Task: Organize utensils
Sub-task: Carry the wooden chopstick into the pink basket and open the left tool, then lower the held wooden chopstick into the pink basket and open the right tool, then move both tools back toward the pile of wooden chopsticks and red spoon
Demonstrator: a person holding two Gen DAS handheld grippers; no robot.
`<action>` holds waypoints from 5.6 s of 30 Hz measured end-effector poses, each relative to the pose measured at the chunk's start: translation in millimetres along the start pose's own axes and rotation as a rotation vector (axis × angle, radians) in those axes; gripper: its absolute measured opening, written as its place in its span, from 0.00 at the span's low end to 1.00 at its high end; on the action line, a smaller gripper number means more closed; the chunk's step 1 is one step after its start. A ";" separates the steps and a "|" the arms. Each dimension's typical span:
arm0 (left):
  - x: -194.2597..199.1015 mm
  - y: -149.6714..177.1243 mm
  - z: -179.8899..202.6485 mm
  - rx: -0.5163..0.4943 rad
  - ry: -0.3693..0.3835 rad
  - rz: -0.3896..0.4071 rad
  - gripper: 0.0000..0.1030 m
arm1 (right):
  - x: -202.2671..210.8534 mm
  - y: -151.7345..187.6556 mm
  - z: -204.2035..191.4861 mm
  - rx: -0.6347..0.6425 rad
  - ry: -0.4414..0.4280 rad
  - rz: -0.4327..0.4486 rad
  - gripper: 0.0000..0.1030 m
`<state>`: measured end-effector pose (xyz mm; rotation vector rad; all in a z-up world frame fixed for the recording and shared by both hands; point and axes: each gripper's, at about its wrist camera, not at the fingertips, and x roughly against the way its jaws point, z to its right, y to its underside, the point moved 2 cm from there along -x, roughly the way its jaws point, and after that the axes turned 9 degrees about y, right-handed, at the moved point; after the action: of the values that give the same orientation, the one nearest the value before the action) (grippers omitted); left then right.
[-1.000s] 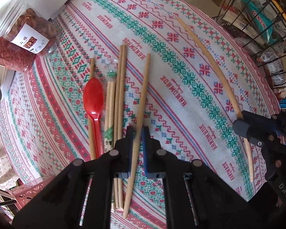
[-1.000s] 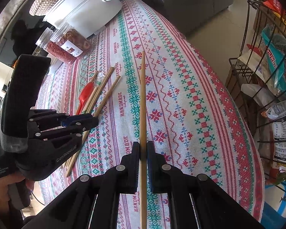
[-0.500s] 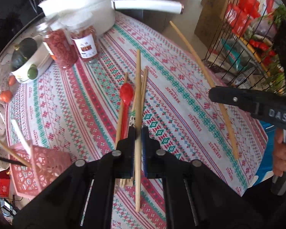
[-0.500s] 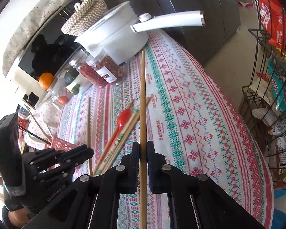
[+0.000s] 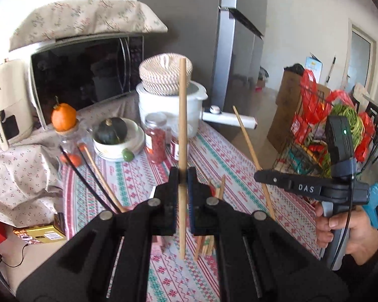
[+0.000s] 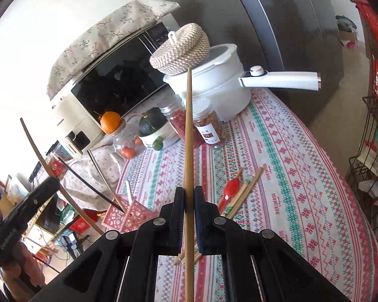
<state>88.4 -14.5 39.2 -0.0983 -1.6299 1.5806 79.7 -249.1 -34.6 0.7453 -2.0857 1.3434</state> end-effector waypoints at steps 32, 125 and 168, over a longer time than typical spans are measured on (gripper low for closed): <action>-25.7 68.8 -91.2 0.181 -0.147 -0.013 0.39 | -18.9 9.1 -112.9 0.080 -0.161 0.197 0.07; 14.6 83.0 -127.9 0.441 -0.020 -0.200 0.68 | -25.2 50.1 -145.1 0.230 0.107 0.364 0.53; 21.5 35.7 -26.1 0.217 0.042 -0.186 0.75 | 27.5 0.9 18.1 0.045 0.211 -0.038 0.83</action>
<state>73.1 25.7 15.5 0.1306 -1.3831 1.5885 57.2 -269.9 -22.4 0.6294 -1.8728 1.3887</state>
